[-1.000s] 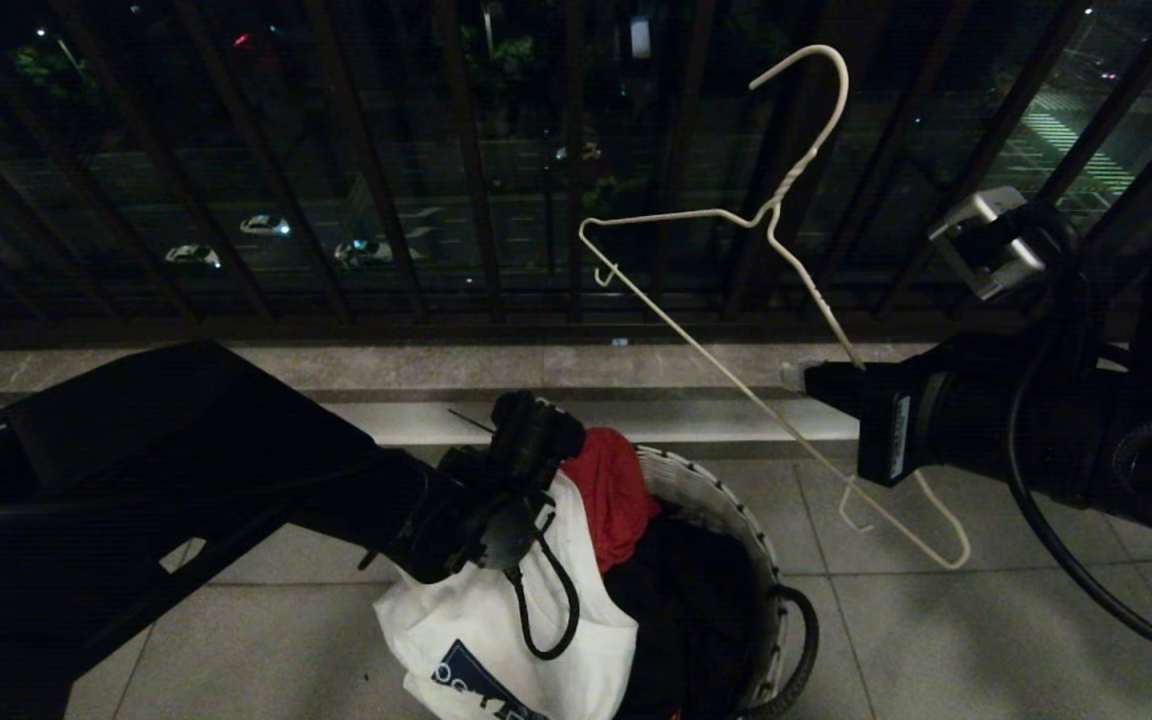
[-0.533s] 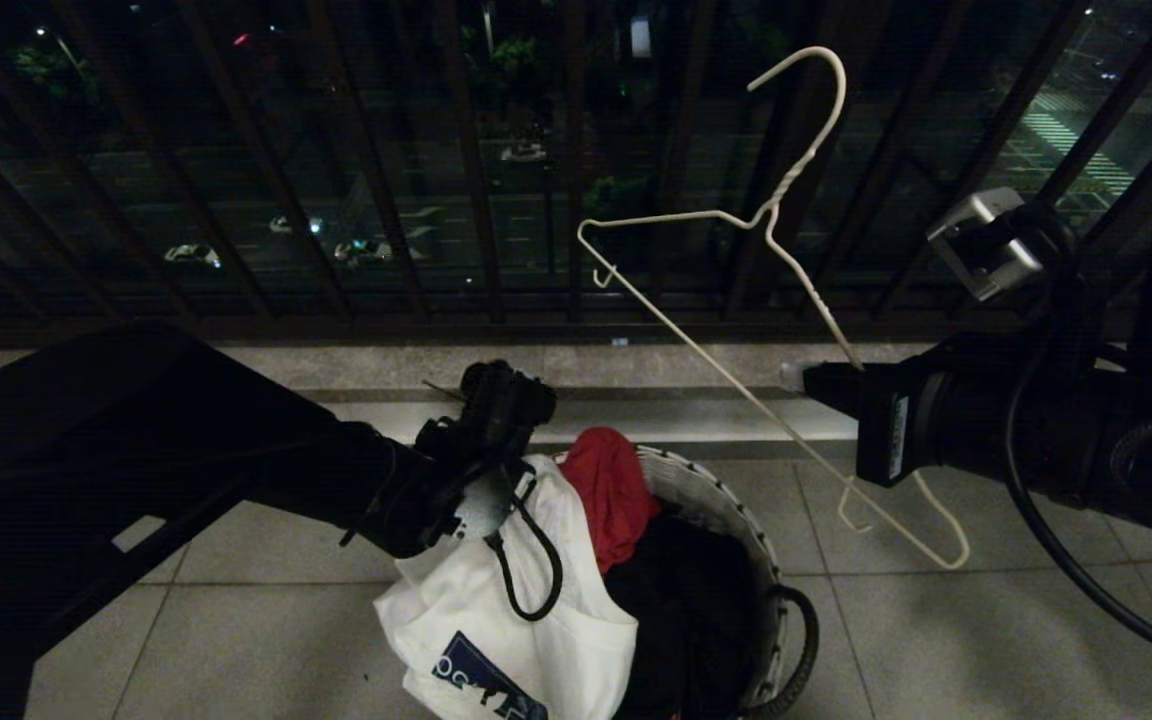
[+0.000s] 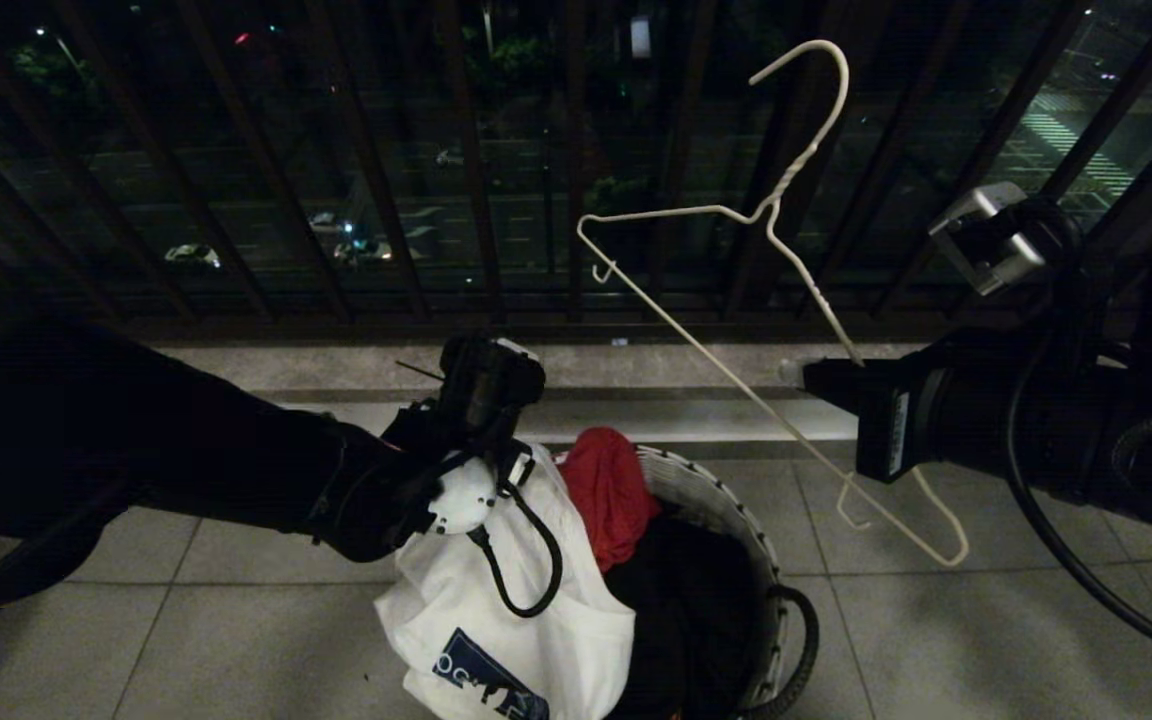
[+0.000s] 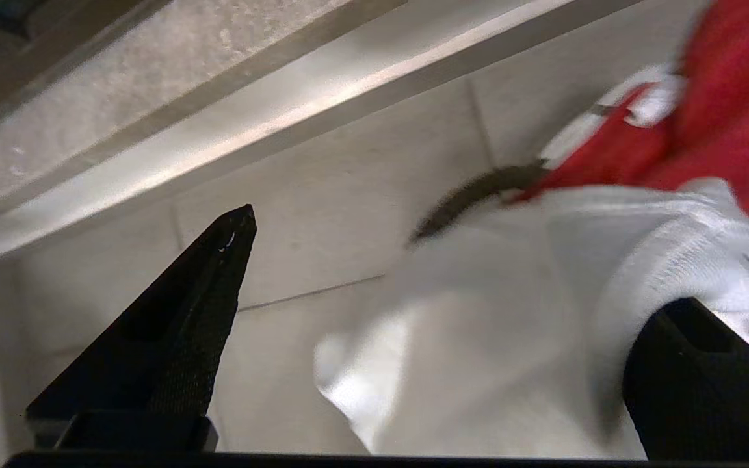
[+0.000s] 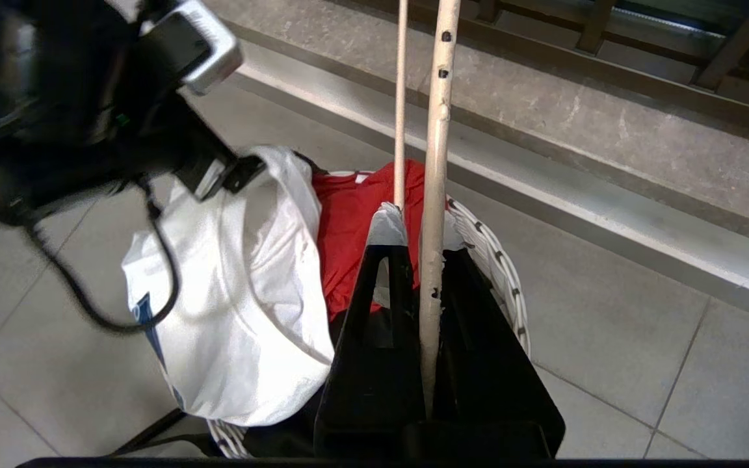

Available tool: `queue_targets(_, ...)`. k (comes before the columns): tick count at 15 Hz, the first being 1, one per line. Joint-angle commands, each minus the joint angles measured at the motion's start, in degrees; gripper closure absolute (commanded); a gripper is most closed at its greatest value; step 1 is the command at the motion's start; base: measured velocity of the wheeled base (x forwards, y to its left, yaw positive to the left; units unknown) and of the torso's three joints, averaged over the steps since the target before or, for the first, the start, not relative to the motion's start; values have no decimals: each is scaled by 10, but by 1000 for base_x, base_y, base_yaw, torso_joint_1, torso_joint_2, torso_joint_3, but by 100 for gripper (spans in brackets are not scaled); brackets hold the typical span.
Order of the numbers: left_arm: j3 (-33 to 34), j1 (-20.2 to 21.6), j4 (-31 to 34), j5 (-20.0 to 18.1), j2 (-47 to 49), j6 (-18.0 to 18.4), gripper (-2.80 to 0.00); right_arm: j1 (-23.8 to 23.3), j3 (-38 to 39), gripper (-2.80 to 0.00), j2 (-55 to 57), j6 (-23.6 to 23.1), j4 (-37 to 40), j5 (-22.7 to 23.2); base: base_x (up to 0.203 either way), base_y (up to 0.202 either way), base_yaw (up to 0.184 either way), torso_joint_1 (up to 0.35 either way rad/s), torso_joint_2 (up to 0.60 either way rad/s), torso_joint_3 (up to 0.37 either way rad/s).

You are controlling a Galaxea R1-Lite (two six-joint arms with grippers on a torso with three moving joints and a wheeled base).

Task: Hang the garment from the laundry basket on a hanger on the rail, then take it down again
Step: Pick up clothes from the basket

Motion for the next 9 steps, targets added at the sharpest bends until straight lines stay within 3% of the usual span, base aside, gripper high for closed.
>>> queue_targets(1,9,-5,-1,3,-14,-4,-280,0,0,0,3,0,-1,0,0,0,0,0,0,0)
queue_targets(9,15,-4,0,16,-2,-5,-280,-8,1,0,9,0,-26,0,0,0,0,0,0,0)
